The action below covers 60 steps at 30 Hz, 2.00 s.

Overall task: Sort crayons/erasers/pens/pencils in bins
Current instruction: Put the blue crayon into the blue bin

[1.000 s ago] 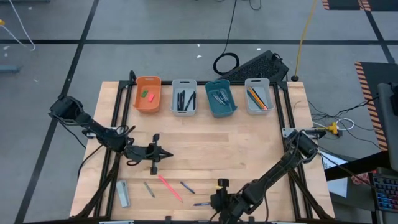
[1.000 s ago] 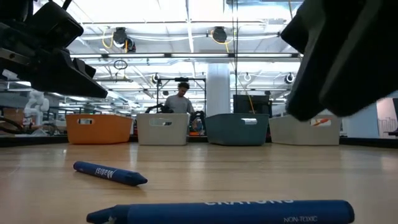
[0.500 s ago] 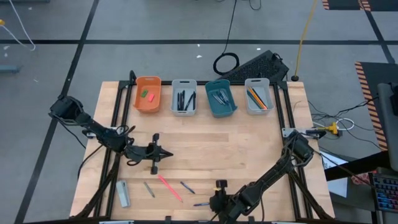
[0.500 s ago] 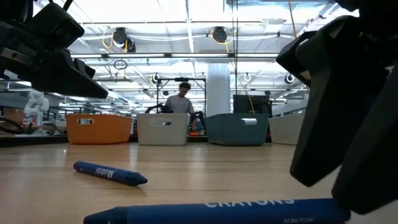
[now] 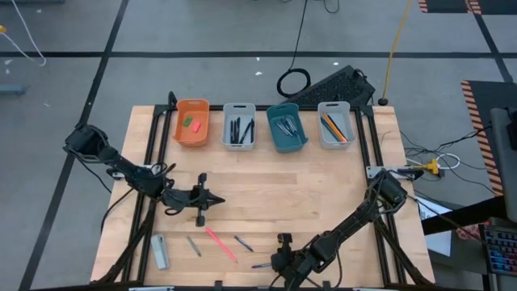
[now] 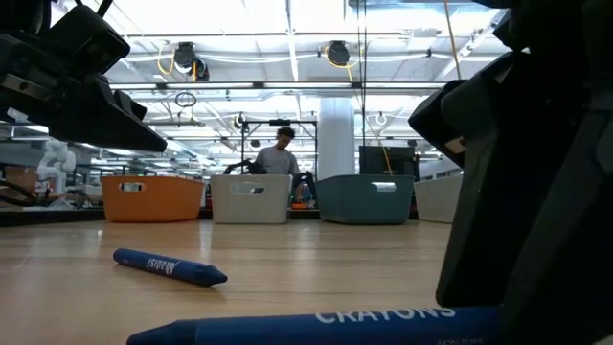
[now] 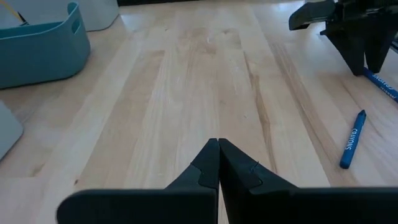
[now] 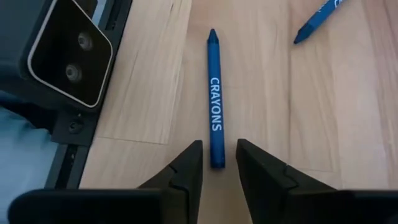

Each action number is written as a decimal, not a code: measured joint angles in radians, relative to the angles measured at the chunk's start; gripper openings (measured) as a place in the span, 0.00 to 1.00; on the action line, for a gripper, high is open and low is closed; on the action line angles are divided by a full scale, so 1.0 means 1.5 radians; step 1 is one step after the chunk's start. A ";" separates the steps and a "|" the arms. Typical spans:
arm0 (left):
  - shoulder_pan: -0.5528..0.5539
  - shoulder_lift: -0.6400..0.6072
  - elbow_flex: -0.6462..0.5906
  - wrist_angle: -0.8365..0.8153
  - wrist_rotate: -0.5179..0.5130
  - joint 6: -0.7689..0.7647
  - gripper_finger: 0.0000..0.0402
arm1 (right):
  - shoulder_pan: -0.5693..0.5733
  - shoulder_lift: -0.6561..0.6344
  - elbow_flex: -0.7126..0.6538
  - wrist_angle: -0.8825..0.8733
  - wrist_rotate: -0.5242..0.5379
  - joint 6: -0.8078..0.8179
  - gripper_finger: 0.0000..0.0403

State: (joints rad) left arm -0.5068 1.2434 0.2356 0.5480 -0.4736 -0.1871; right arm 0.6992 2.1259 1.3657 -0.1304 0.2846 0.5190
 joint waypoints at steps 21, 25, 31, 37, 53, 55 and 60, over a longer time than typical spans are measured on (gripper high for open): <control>0.000 0.000 0.000 -0.010 -0.030 -0.005 0.01 | -0.051 -0.031 -0.012 -0.076 0.002 -0.004 0.07; 0.000 0.000 0.000 -0.025 -0.068 -0.016 0.02 | -0.062 -0.064 -0.015 -0.126 0.026 -0.004 0.06; 0.000 0.000 -0.001 -0.035 -0.082 -0.022 0.02 | -0.073 -0.127 -0.013 -0.190 0.053 0.016 0.06; 0.000 0.000 -0.001 -0.035 -0.103 -0.020 0.01 | -0.104 -0.209 -0.012 -0.305 0.109 0.089 0.07; 0.021 0.000 -0.001 -0.051 -0.108 -0.001 0.01 | -0.540 -0.378 -0.100 -0.363 0.100 0.005 0.07; 0.033 0.000 -0.001 -0.051 -0.104 0.002 0.02 | -0.612 -0.377 -0.127 -0.302 0.044 -0.052 0.07; 0.057 0.000 -0.001 -0.055 -0.091 0.024 0.01 | -0.758 -0.362 -0.196 -0.168 -0.074 -0.145 0.07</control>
State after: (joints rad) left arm -0.4216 1.2434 0.2348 0.4656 -0.6105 -0.1504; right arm -0.4376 1.5832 1.0718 -0.3820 0.1737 0.3017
